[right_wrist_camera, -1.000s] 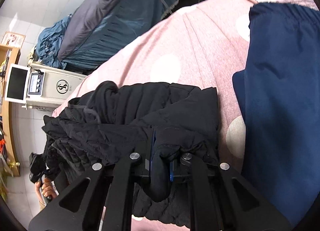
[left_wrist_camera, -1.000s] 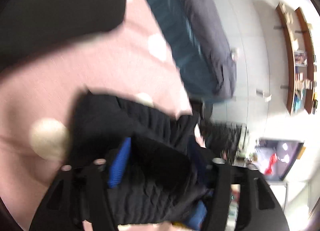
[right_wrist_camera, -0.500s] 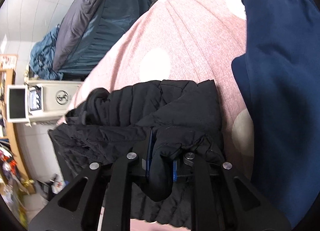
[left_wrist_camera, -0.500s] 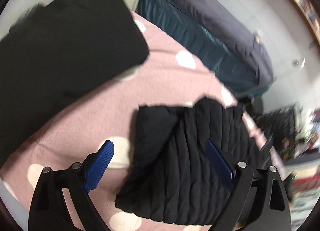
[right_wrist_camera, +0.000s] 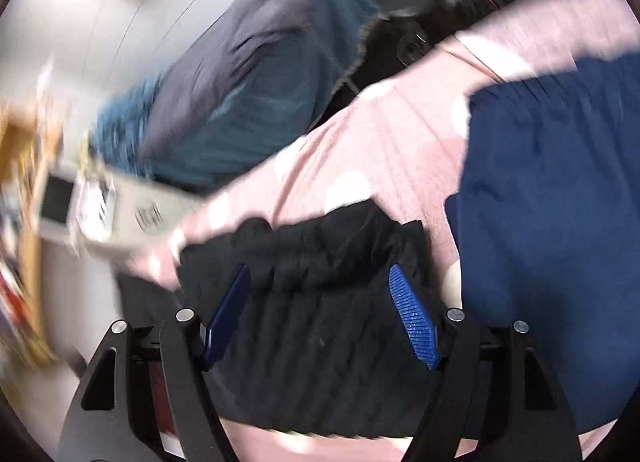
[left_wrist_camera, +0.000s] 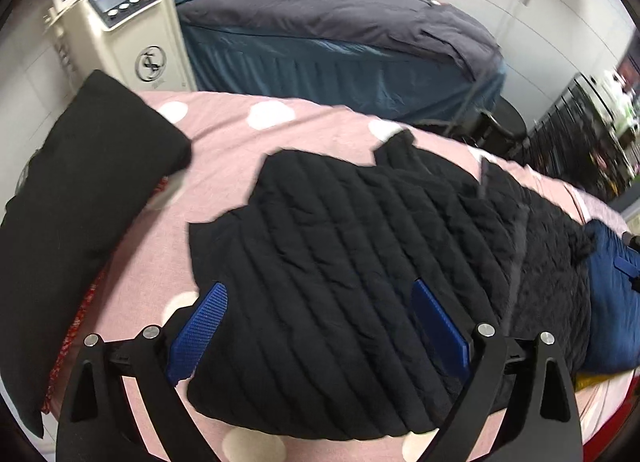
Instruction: Fold large clothes
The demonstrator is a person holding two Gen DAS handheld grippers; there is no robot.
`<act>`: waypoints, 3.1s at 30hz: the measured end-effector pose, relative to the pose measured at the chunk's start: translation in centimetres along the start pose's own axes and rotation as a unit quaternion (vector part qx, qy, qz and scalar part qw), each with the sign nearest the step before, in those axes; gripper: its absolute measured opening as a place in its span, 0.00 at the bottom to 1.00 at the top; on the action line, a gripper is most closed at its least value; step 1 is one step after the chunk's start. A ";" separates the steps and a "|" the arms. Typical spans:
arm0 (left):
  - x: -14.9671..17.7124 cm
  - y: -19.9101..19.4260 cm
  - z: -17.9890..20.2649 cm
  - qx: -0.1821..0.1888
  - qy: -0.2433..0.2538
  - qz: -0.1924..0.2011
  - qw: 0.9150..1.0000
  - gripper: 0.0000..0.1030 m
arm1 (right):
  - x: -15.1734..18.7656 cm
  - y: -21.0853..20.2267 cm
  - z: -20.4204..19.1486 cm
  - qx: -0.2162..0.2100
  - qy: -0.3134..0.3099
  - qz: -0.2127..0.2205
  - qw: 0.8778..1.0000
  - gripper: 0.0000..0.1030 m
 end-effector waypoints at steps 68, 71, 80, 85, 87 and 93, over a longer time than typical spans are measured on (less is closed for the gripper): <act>5.5 8.1 -10.9 0.065 -0.141 -0.139 0.978 0.94 | 3.4 9.2 6.3 0.048 -0.056 -0.125 0.989 0.93; 5.3 9.7 -10.2 0.077 -0.145 -0.156 0.974 0.94 | 2.9 10.5 7.2 0.058 -0.043 -0.141 0.987 0.93; 4.9 15.3 -9.7 0.134 -0.186 -0.207 0.951 0.95 | 2.6 15.5 7.6 0.074 -0.076 -0.228 0.968 0.95; 4.6 16.1 -9.8 0.136 -0.187 -0.208 0.950 0.96 | 2.0 17.1 8.1 0.064 -0.056 -0.227 0.970 0.96; 4.0 16.4 -9.3 0.131 -0.186 -0.206 0.952 0.96 | 1.9 17.4 7.9 0.067 -0.062 -0.218 0.972 0.96; 3.5 16.1 -8.4 0.120 -0.173 -0.191 0.959 0.95 | 2.1 17.6 7.0 0.070 -0.074 -0.197 0.975 0.92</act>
Point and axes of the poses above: each gripper's, at about its wrist camera, not at the fingertips, and y roughly the way its jaws point, z to its right, x to its underside, the point moved 3 cm from there along y, roughly the way its jaws point, and after that the axes turned 10 degrees about -x, right-handed, at the moved point
